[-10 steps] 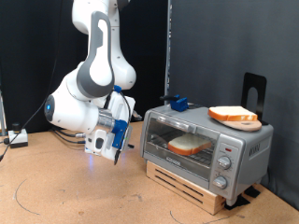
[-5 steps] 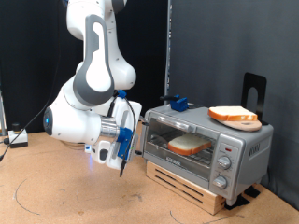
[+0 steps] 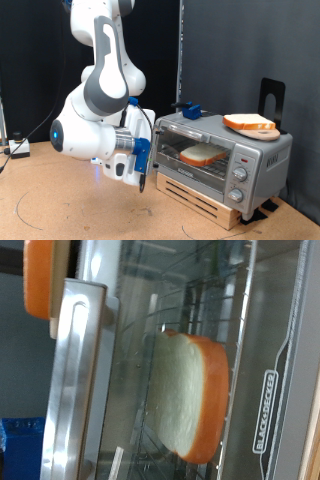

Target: Make a piece of toast with the oven

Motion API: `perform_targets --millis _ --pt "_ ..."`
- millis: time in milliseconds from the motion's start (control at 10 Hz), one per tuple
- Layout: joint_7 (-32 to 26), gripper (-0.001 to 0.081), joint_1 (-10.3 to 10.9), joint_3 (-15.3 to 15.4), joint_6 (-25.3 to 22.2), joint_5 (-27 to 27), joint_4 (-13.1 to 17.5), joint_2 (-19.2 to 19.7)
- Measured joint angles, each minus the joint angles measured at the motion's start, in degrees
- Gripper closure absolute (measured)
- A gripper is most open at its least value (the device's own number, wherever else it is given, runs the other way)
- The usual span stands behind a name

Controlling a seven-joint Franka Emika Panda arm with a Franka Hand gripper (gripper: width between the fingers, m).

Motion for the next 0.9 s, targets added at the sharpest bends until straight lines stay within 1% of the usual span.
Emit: perform_targets --millis 200,300,400,500,700,900 --pt "1.28 -0.0001 0.39 0.38 -0.48 0.2 4.64 4.7" --pt "1.28 -0.0001 0.39 0.38 -0.48 0.2 4.59 4.69" --pt "1.28 -0.0001 0.48 0.52 0.84 1.75 4.9 5.12" --pt "1.77 -0.0001 0.77 0.73 2.25 2.73 6.0 6.27" --pt "2.87 -0.0001 1.82 0.83 2.89 2.57 10.21 9.95" --pt "4.78 -0.0001 3.19 0.83 2.01 0.96 15.54 14.36"
